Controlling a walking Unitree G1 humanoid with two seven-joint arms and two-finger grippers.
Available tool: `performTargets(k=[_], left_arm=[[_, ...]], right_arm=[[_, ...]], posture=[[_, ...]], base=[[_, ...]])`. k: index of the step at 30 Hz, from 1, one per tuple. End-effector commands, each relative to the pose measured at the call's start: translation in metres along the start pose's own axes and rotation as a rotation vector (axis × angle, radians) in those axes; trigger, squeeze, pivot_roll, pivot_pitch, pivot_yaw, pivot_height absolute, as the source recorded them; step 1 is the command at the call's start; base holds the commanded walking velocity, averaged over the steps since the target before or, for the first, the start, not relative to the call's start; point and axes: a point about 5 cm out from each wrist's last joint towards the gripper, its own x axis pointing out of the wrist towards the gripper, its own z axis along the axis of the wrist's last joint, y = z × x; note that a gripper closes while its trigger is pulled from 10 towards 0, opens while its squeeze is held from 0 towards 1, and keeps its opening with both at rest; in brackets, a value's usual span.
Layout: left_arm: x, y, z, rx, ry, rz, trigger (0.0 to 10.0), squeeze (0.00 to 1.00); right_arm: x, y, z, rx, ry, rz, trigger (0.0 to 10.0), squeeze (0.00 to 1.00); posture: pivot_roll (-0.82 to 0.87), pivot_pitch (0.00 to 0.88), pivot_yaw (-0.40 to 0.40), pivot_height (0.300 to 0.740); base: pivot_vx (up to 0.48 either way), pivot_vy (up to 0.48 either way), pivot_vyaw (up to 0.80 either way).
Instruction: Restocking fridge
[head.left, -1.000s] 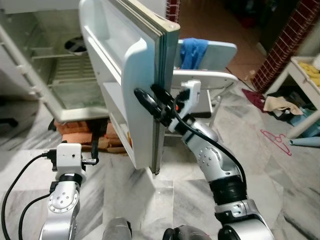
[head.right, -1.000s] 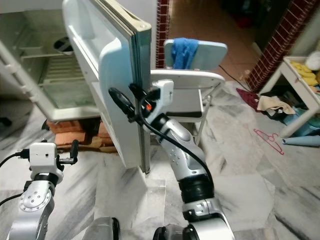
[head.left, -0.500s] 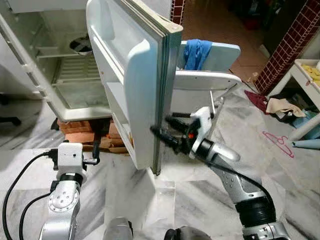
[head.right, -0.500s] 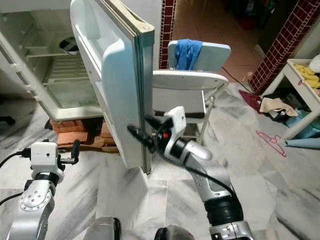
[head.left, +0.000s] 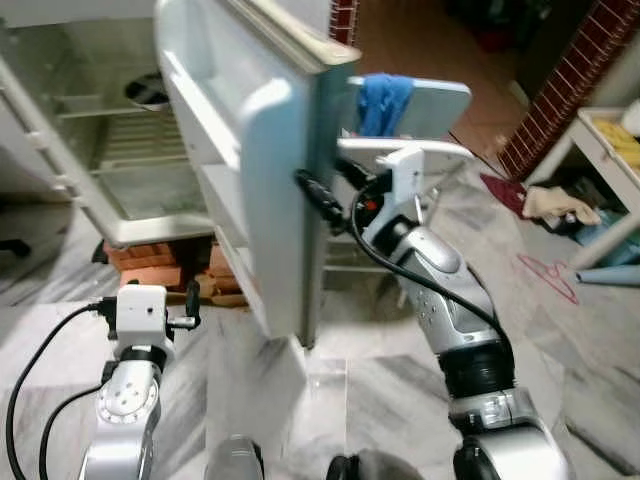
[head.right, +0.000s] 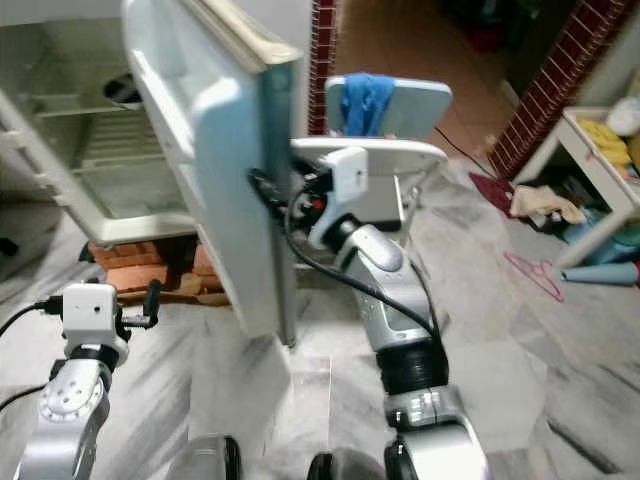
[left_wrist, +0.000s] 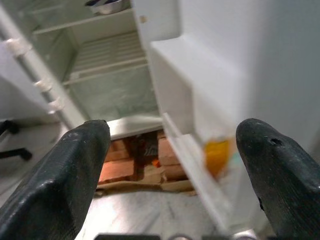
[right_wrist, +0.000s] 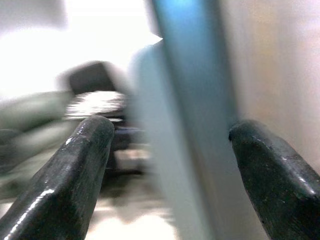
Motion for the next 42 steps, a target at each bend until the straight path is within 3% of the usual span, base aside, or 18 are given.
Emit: performTargets(k=[1, 3, 6, 8, 9, 11, 18, 22, 29, 34, 38, 42], left_arm=[[-0.002, 0.000, -0.004, 0.002, 0.017, -0.009, 10.0, 0.00], [-0.003, 0.000, -0.004, 0.000, 0.019, -0.006, 10.0, 0.00], [-0.004, -0.001, -0.005, -0.002, 0.022, -0.005, 10.0, 0.00], [-0.004, -0.001, -0.005, -0.002, 0.023, -0.006, 10.0, 0.00], [-0.004, -0.001, -0.005, -0.002, 0.023, -0.006, 10.0, 0.00], [-0.002, 0.000, -0.006, -0.020, 0.036, 0.000, 10.0, 0.00], [0.005, 0.003, 0.001, -0.006, 0.032, -0.002, 10.0, 0.00], [0.010, 0.006, 0.013, 0.022, -0.004, 0.000, 10.0, 0.00], [0.006, 0.005, 0.017, -0.002, -0.022, 0.017, 10.0, 0.00], [0.003, 0.001, 0.015, -0.005, -0.016, 0.001, 10.0, 0.00], [0.012, -0.001, 0.023, 0.018, -0.052, -0.008, 10.0, 0.00], [0.019, -0.001, 0.029, 0.021, -0.076, 0.002, 10.0, 0.00]], right_arm=[[0.006, 0.035, -0.001, 0.048, 0.014, 0.231, 10.0, 0.00], [0.000, 0.042, -0.005, 0.072, 0.037, 0.269, 10.0, 0.00], [-0.004, 0.020, -0.014, 0.041, 0.067, 0.117, 10.0, 0.00], [-0.017, -0.011, -0.021, -0.066, 0.115, -0.085, 10.0, 0.00], [-0.017, -0.011, -0.021, -0.066, 0.115, -0.085, 10.0, 0.00], [-0.035, -0.030, -0.020, -0.108, 0.136, -0.247, 10.0, 0.00], [-0.064, -0.048, -0.018, -0.169, 0.147, -0.479, 10.0, 0.00], [-0.080, -0.049, -0.019, -0.267, 0.178, -0.596, 10.0, 0.00], [-0.098, -0.046, -0.022, -0.339, 0.238, -0.648, 10.0, 0.00], [-0.101, -0.043, -0.024, -0.334, 0.256, -0.655, 10.0, 0.00], [-0.105, -0.052, -0.021, -0.360, 0.222, -0.812, 10.0, 0.00], [-0.103, -0.052, -0.022, -0.403, 0.237, -0.865, 10.0, 0.00]], posture=[[0.06, 0.089, -0.045, 0.740], [0.06, 0.092, -0.048, 0.740], [0.06, 0.093, -0.047, 0.740], [0.05, 0.093, -0.046, 0.740], [0.05, 0.093, -0.046, 0.740], [0.05, 0.093, -0.046, 0.740], [0.04, 0.117, -0.034, 0.740], [0.03, 0.130, -0.027, 0.740], [0.01, 0.123, -0.005, 0.740], [-0.01, 0.112, 0.010, 0.740], [0.00, 0.099, 0.005, 0.740], [-0.01, 0.089, 0.001, 0.740]], base=[[0.000, 0.000, 0.00], [0.000, 0.000, 0.00], [0.000, 0.000, 0.00], [0.000, 0.000, 0.00], [0.000, 0.000, 0.00], [0.000, 0.000, 0.00], [0.000, 0.242, 0.00], [0.000, 0.468, 0.00], [0.000, 0.461, 0.00], [0.000, 0.461, 0.00], [0.000, 0.465, 0.00], [0.000, 0.465, 0.00]])
